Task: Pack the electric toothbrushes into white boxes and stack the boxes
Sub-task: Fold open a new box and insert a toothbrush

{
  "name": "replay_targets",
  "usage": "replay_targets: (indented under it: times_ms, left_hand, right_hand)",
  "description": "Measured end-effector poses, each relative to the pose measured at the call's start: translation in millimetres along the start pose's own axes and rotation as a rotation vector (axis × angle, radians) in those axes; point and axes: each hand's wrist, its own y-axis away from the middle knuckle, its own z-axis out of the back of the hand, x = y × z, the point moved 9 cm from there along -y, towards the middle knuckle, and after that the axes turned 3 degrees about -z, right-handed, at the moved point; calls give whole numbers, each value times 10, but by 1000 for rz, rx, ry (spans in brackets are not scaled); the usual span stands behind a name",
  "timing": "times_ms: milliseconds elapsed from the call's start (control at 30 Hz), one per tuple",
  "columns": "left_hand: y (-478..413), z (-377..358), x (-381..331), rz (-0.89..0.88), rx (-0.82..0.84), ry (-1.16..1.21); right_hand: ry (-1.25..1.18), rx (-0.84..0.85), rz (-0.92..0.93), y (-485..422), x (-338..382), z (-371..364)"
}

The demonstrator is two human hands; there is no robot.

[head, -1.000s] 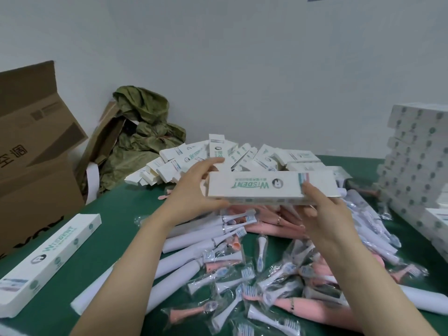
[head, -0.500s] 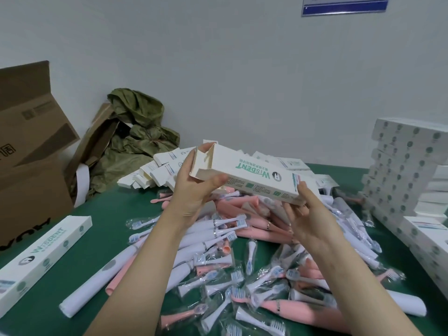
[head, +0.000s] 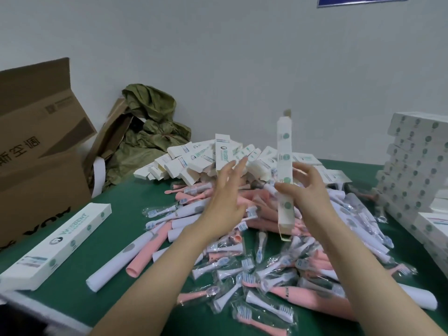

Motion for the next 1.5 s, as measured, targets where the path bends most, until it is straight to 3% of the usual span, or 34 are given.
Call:
replay_targets:
  times_ms: [100, 167, 267, 400, 600, 867, 1167, 1300, 1500]
  left_hand:
    - [-54, 25, 372, 397, -133, 791]
    - [-108, 46, 411, 433, -232, 1151]
    - [-173, 140, 381, 346, -366, 1254]
    - [-233, 214, 213, 198, -307, 1360]
    - [-228, 305, -165, 71, -191, 1334]
    - [-241, 333, -171, 169, -417, 1149]
    - [-220, 268, -445, -54, -301, 845]
    - [-236, 276, -434, -19, -310, 855]
    - [-228, 225, -577, -140, -80, 983]
  right_hand:
    - [319, 230, 197, 129, 55, -256]
    - [440, 307, 241, 178, 25, -366]
    - [461, 330, 259, 186, 33, -362]
    - [480, 318, 325, 202, 151, -299]
    - [523, 112, 473, 192, 289, -212]
    - [592, -128, 663, 301, 363, -210]
    - [501, -73, 543, 264, 135, -124]
    - [518, -84, 589, 296, 156, -124]
    - [429, -72, 533, 287, 204, -115]
